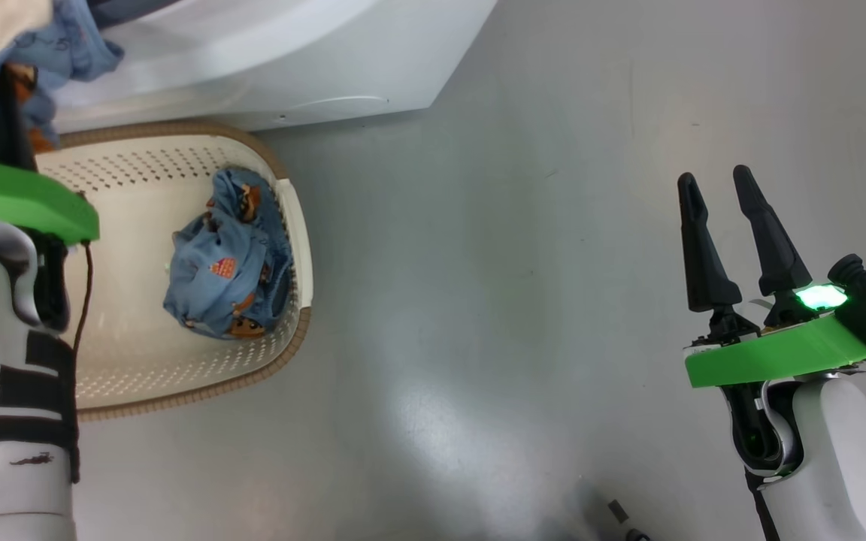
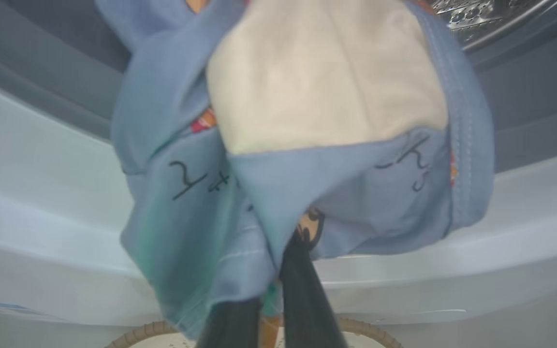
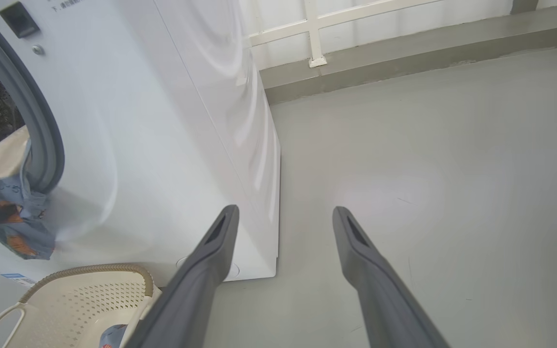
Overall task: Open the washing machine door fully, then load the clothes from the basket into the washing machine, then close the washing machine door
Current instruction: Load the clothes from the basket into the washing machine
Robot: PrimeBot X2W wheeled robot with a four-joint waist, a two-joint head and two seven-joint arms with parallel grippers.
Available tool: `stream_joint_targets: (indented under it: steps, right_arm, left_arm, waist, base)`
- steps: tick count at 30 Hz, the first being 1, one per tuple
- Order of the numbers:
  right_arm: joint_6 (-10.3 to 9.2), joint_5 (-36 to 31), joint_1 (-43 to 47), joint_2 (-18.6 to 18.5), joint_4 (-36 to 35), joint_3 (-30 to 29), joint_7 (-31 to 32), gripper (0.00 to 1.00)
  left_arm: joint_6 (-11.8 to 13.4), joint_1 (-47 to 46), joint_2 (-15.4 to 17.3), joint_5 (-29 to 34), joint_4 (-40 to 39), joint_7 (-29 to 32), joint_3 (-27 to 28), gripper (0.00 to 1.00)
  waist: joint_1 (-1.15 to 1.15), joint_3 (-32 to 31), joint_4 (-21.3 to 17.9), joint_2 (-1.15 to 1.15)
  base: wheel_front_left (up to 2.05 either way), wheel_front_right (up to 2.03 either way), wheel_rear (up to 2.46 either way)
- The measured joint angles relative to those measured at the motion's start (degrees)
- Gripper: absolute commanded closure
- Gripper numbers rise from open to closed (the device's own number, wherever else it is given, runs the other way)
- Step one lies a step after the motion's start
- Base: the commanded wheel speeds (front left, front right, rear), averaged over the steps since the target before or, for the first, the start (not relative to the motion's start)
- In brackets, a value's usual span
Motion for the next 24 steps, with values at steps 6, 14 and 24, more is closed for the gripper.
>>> stream_joint_targets:
  steps: [6,14,24]
  right_arm:
    - [0.00,0.0,0.0,0.2,-0.1,-0.2,0.0,0.00]
    - [0.00,0.0,0.0,0.8,-0.1,0.1,0.0,0.00]
    - [0.00,0.1,0.0,1.3,0.1,1.0,0.0,0.00]
  left_arm:
    - [0.0,3.8,-1.9,-0.6,-10.7,0.0,-0.5,1.00]
    - [0.0,5.8,-2.4,-0.9,-23.1,0.0,-2.2,1.00]
    - [0.0,-3.8,0.6,-1.3,-14.3,0.0,-7.7,1.00]
  waist:
    - [0.00,0.0,1.1,0.00]
    - [0.00,-0.4,1.7,0.00]
    - [0.00,-0.7,0.5,0.00]
  base:
    - [0.00,0.00,0.00]
    - [0.00,0.00,0.00]
    - [0.00,0.00,0.00]
